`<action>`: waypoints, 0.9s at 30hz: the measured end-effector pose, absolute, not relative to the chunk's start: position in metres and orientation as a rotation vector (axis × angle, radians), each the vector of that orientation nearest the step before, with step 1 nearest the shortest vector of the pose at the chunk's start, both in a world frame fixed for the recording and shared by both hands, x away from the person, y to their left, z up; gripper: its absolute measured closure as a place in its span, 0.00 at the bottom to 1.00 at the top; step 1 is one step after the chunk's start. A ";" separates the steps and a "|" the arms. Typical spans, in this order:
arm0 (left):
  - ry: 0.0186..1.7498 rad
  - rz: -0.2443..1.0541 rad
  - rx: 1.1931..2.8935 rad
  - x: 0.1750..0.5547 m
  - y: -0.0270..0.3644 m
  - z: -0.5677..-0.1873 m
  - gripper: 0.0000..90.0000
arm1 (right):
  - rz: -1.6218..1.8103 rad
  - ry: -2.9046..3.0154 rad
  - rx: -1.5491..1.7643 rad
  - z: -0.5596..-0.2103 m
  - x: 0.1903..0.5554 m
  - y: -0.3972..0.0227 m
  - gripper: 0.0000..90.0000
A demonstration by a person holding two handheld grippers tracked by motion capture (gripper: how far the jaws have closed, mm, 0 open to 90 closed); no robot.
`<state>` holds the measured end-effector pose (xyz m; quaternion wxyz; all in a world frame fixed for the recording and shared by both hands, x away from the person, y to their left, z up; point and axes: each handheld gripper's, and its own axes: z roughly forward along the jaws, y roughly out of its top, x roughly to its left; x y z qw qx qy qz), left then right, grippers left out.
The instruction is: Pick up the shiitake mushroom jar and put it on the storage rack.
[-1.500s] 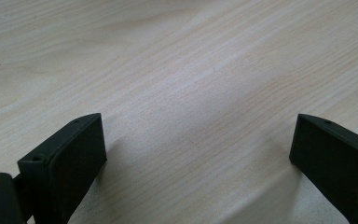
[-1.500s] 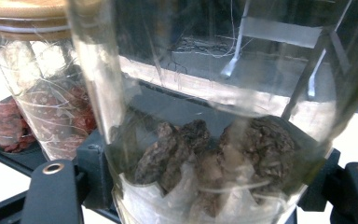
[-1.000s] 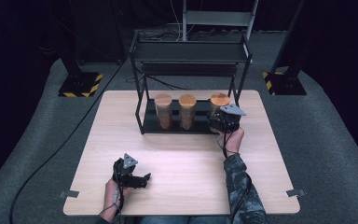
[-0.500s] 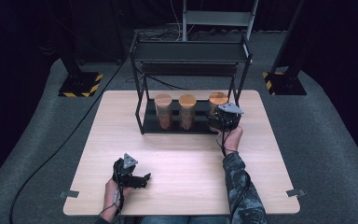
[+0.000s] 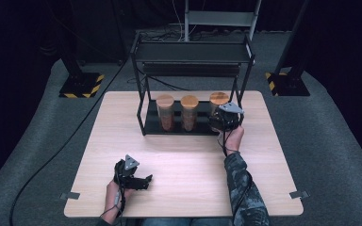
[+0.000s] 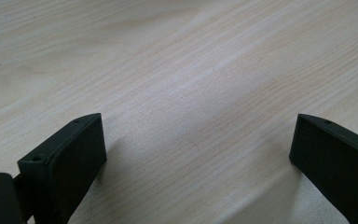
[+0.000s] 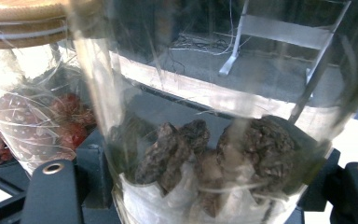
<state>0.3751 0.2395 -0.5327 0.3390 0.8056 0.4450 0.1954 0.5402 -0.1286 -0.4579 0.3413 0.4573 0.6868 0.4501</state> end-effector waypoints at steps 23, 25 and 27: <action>1.159 0.509 2.097 0.375 0.239 -0.533 0.03 | 1.145 1.806 1.193 -0.462 0.549 -0.123 0.28; 1.159 0.509 2.098 0.375 0.239 -0.533 0.03 | 1.145 1.807 1.194 -0.463 0.549 -0.123 0.28; 1.159 0.509 2.097 0.375 0.239 -0.533 0.03 | 1.141 1.808 1.193 -0.464 0.550 -0.122 0.28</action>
